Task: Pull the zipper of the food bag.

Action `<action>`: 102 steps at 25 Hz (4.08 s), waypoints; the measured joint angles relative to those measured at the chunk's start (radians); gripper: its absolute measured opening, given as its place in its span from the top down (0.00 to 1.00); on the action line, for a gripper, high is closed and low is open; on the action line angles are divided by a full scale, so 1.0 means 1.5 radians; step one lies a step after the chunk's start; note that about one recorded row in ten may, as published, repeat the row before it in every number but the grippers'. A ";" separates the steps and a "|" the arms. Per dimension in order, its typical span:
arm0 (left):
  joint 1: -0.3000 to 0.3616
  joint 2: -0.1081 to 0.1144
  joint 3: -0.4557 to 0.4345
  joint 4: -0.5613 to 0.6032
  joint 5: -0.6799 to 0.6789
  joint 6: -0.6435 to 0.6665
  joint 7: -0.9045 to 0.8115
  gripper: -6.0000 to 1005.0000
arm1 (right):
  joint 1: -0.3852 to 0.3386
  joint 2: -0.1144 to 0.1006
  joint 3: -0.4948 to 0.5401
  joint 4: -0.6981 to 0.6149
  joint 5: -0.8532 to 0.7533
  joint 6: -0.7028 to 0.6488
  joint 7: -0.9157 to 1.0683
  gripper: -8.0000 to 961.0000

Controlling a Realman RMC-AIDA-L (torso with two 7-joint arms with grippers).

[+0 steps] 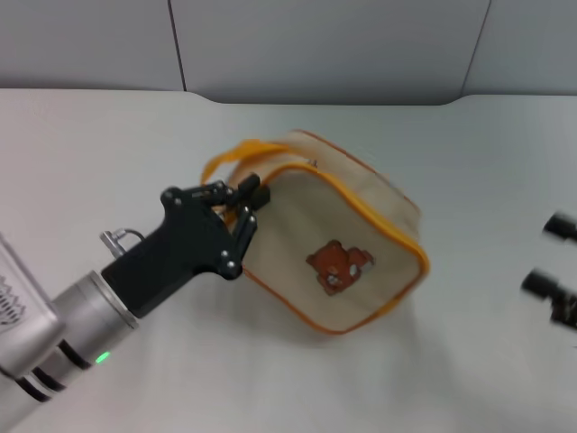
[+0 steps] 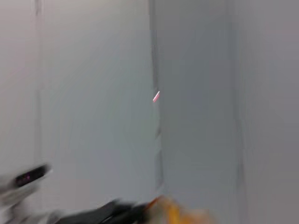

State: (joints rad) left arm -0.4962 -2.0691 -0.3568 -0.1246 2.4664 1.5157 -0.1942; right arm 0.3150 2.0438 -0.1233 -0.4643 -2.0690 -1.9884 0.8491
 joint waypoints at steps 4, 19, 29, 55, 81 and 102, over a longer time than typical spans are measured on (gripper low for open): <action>-0.028 0.000 0.001 0.043 0.000 0.049 0.032 0.91 | -0.005 0.027 0.060 0.057 0.086 0.011 -0.137 0.21; -0.068 -0.001 0.006 0.074 0.000 0.047 0.053 0.94 | 0.153 0.030 0.054 0.353 0.215 0.364 -0.621 0.21; -0.068 -0.001 0.002 0.074 0.000 0.047 0.053 0.95 | 0.159 0.031 0.054 0.393 0.098 0.395 -0.671 0.21; -0.068 -0.004 0.008 0.067 0.000 0.052 0.055 0.95 | 0.171 0.031 0.063 0.452 0.072 0.369 -0.700 0.25; -0.064 -0.005 0.001 0.063 -0.003 0.045 0.073 0.95 | 0.157 0.032 0.057 0.469 0.072 0.361 -0.749 0.99; -0.059 -0.006 -0.022 0.047 -0.006 0.044 0.065 0.96 | -0.070 0.030 0.073 0.435 0.071 0.187 -0.747 0.94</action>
State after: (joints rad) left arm -0.5841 -2.0774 -0.3893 -0.0540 2.4568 1.5811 -0.0970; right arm 0.2107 2.0882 -0.0143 0.1878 -1.9626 -1.7080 -0.2715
